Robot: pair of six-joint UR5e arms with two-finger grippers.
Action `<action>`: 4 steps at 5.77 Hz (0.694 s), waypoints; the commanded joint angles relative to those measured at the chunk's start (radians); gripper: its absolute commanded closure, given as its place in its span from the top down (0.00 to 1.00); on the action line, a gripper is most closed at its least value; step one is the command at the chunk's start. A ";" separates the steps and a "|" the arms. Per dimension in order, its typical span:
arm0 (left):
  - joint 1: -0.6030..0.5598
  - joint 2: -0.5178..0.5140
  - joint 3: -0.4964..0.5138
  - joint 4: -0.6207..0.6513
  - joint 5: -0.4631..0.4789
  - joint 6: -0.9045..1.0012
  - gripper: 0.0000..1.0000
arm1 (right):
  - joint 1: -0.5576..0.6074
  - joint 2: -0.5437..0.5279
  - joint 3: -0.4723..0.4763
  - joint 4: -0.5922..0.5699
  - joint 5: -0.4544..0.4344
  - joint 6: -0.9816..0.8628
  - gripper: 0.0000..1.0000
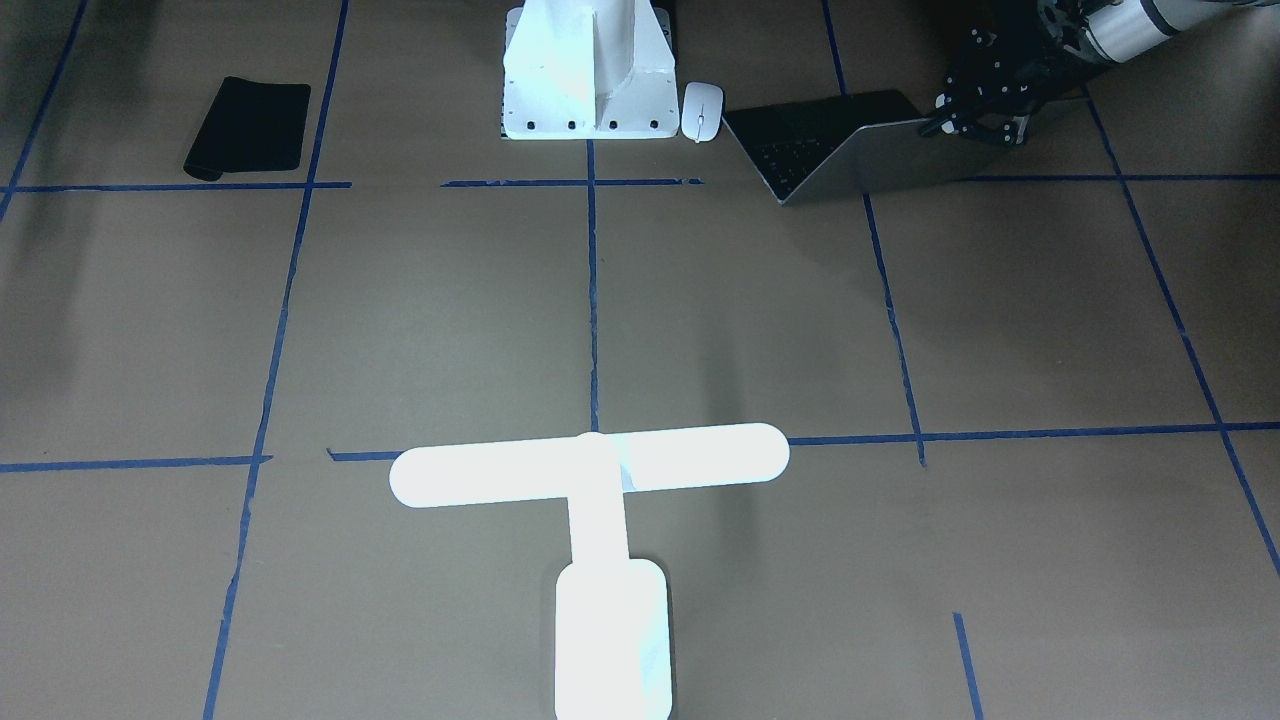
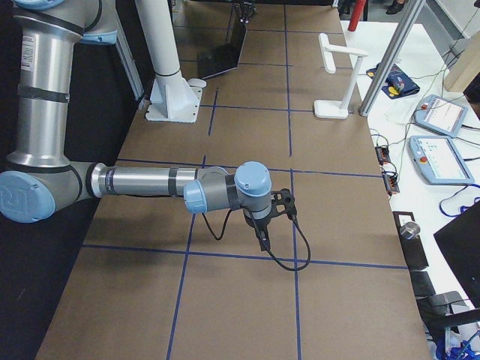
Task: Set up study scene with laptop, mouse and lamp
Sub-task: 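Carry the open laptop forward and set it in front of the lamp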
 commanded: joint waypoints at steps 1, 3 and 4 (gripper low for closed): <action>-0.011 -0.189 0.068 0.075 0.010 0.027 0.00 | 0.000 0.000 0.000 0.000 0.000 0.000 1.00; -0.010 -0.350 0.178 0.077 0.069 0.029 0.00 | 0.000 0.000 0.002 0.000 0.000 0.002 1.00; -0.010 -0.463 0.281 0.075 0.070 0.030 0.00 | 0.000 0.000 0.002 0.000 0.000 0.002 1.00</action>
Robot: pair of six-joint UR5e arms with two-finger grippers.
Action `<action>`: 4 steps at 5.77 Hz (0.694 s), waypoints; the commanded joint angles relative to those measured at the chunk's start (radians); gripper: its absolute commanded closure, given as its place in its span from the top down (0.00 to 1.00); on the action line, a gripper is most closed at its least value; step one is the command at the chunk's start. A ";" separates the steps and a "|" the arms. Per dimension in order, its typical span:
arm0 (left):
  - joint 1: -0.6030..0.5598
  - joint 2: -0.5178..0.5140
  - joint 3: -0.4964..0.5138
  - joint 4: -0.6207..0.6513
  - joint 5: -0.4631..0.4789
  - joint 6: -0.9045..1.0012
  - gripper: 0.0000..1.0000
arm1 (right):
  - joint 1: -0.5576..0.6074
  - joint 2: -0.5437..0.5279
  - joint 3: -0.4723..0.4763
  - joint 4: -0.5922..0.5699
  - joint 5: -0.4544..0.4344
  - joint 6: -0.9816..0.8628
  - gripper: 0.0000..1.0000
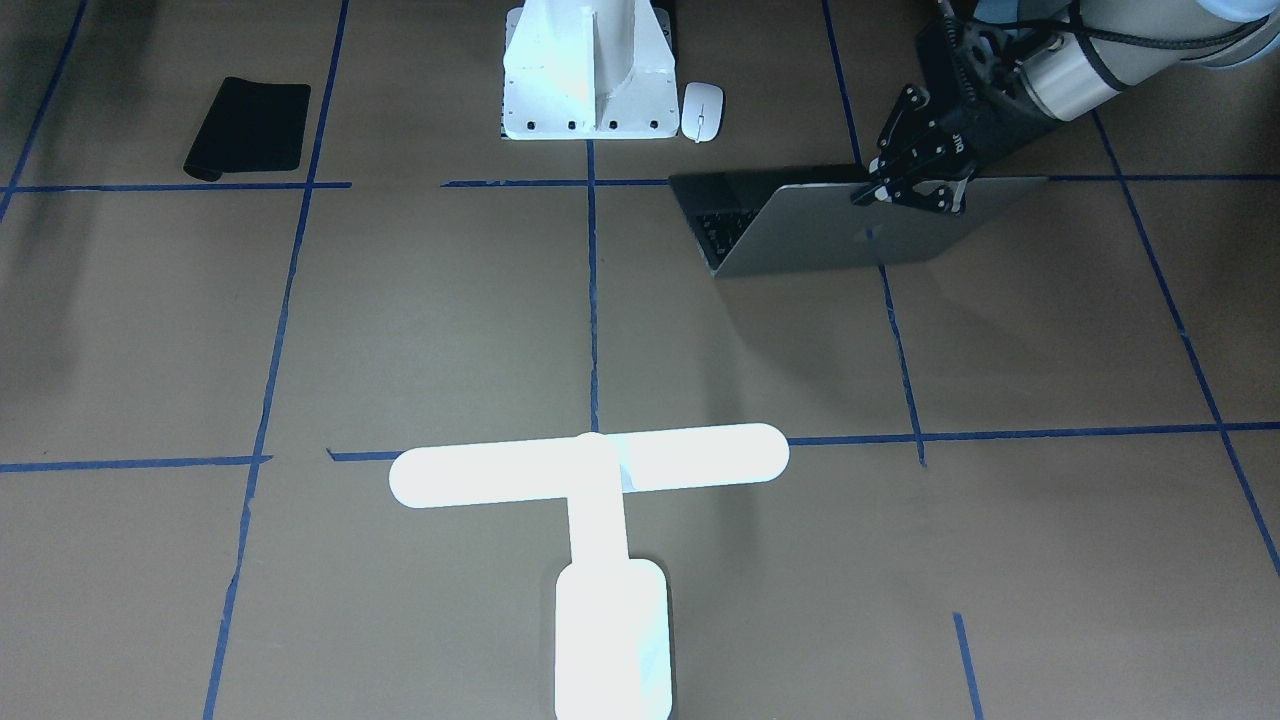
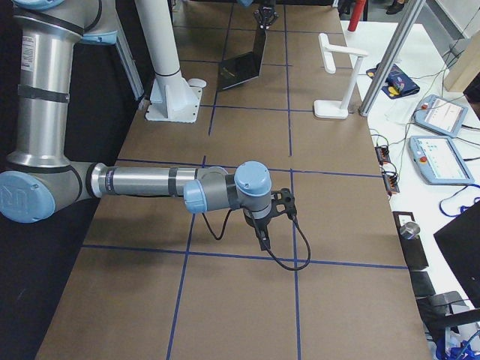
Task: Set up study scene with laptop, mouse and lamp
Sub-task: 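Carry the open laptop forward and set it in front of the lamp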
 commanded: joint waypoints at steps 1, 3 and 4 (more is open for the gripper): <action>0.003 -0.211 0.212 0.000 0.017 0.082 0.00 | 0.000 0.000 0.006 0.000 0.000 0.000 1.00; 0.003 -0.403 0.420 0.001 0.053 0.267 0.00 | 0.000 0.000 0.008 0.000 0.000 0.000 1.00; 0.005 -0.498 0.490 0.056 0.061 0.274 0.00 | 0.000 0.000 0.010 0.000 0.000 0.000 1.00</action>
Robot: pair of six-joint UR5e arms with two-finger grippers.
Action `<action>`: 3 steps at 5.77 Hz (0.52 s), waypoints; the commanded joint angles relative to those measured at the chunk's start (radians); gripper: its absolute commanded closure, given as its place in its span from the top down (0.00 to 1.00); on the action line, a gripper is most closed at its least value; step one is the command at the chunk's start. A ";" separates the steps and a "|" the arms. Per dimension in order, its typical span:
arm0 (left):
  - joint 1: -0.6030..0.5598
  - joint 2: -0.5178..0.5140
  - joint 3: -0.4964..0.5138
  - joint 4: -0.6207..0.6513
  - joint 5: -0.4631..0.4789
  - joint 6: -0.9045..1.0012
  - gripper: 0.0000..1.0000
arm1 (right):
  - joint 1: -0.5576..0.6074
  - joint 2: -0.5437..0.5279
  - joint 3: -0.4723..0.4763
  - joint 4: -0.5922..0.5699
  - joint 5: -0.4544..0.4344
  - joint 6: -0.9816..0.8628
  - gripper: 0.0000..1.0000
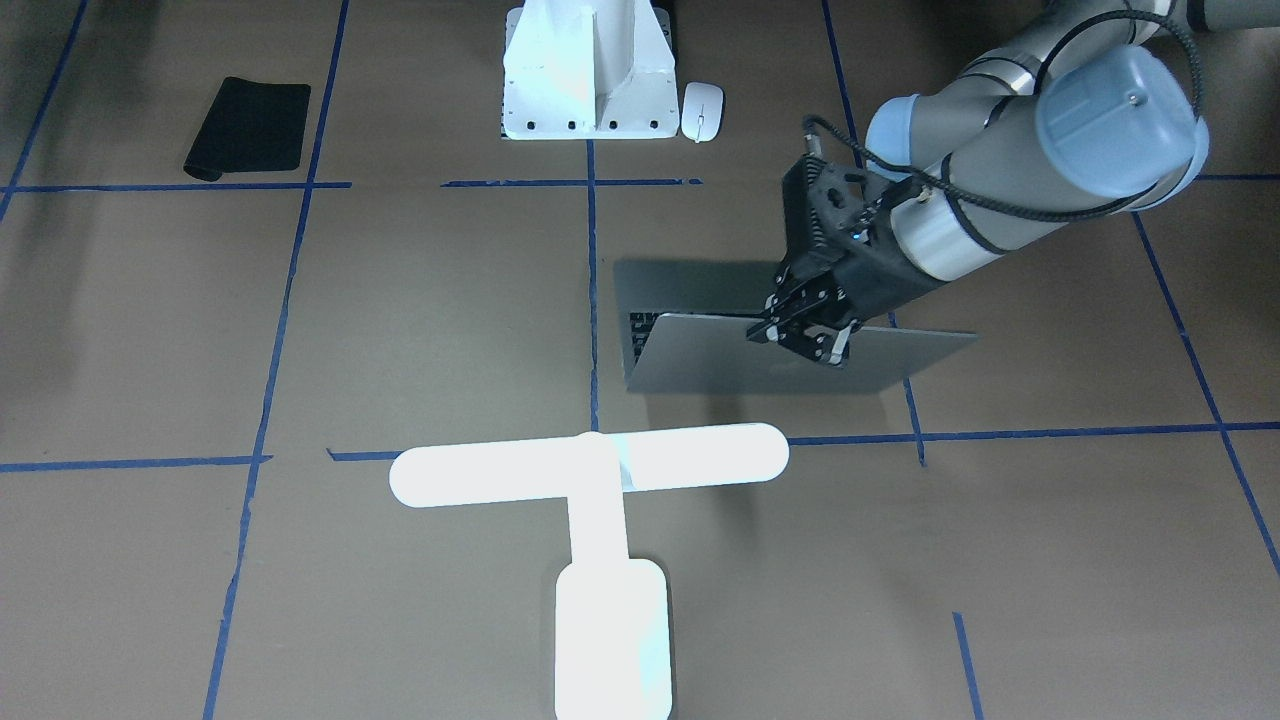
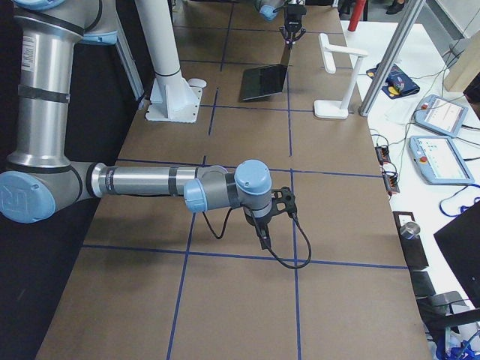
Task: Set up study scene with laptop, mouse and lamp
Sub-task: 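Carry the open laptop forward and set it in front of the lamp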
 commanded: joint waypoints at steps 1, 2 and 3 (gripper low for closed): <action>0.018 -0.165 0.127 0.063 0.075 0.028 0.00 | 0.000 0.000 0.003 0.000 0.000 0.000 1.00; 0.077 -0.178 0.149 0.064 0.160 0.022 0.00 | 0.000 0.000 0.004 0.000 0.000 0.000 1.00; 0.088 -0.191 0.172 0.064 0.190 0.020 0.02 | 0.000 0.000 0.007 0.000 0.000 0.000 1.00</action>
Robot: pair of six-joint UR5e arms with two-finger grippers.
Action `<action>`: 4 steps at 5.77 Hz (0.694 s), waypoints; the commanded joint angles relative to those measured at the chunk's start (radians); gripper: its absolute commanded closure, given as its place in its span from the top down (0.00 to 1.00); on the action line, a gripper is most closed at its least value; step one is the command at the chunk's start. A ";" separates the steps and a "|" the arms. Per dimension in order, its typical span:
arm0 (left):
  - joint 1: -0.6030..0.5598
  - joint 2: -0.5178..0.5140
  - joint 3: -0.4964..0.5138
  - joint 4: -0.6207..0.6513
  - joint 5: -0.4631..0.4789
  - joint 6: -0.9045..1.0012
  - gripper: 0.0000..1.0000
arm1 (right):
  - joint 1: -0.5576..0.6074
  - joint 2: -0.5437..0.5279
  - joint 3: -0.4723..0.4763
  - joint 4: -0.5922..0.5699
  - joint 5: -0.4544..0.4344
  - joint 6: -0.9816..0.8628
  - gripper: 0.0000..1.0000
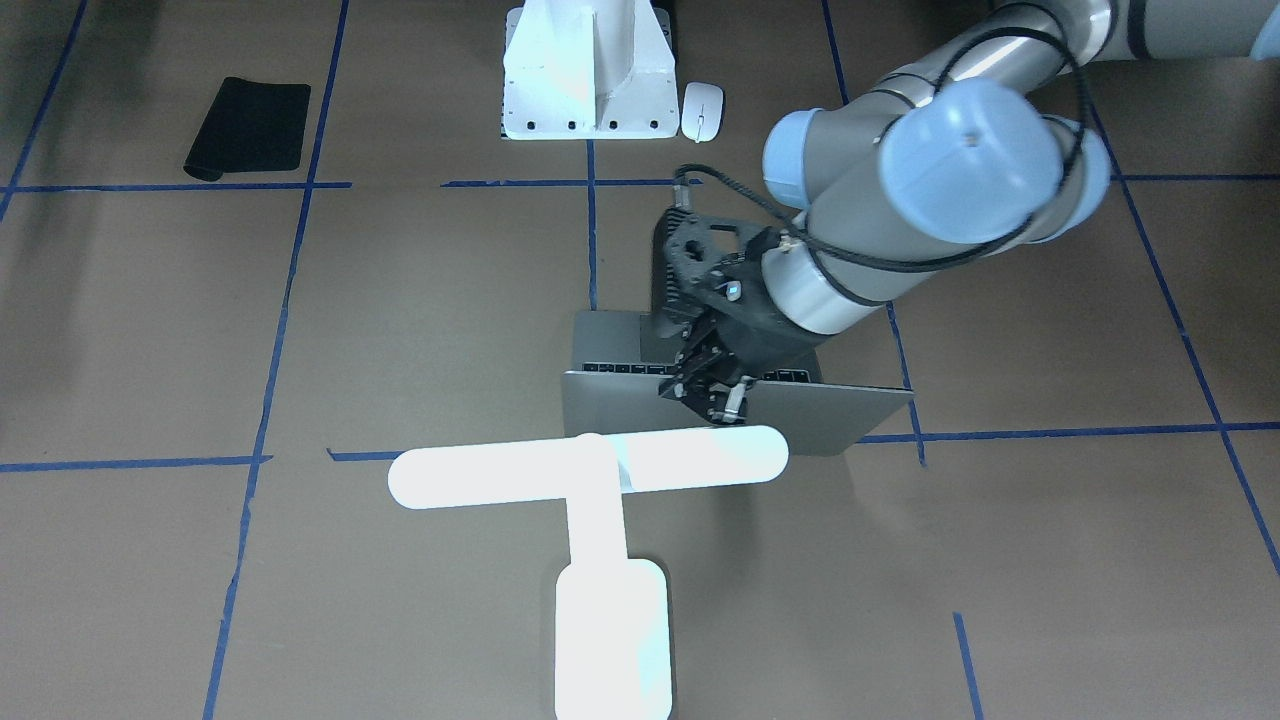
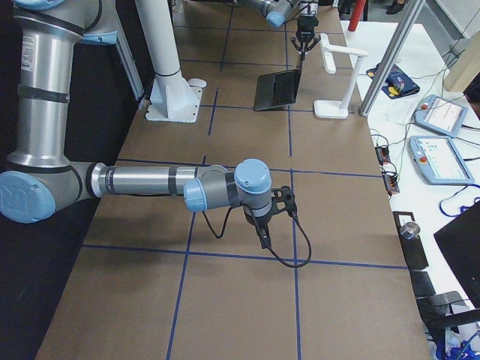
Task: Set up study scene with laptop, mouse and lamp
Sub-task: 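Carry the open laptop forward and set it in front of the lamp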
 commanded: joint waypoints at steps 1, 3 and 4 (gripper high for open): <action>0.021 -0.006 0.016 0.002 0.046 -0.004 0.19 | 0.000 0.000 0.006 0.000 0.000 0.000 1.00; 0.018 0.192 -0.202 -0.007 0.054 0.005 0.33 | 0.000 0.000 0.009 0.000 0.000 0.002 1.00; 0.001 0.213 -0.249 0.001 0.055 0.004 0.56 | 0.000 0.000 0.009 0.000 0.000 0.002 1.00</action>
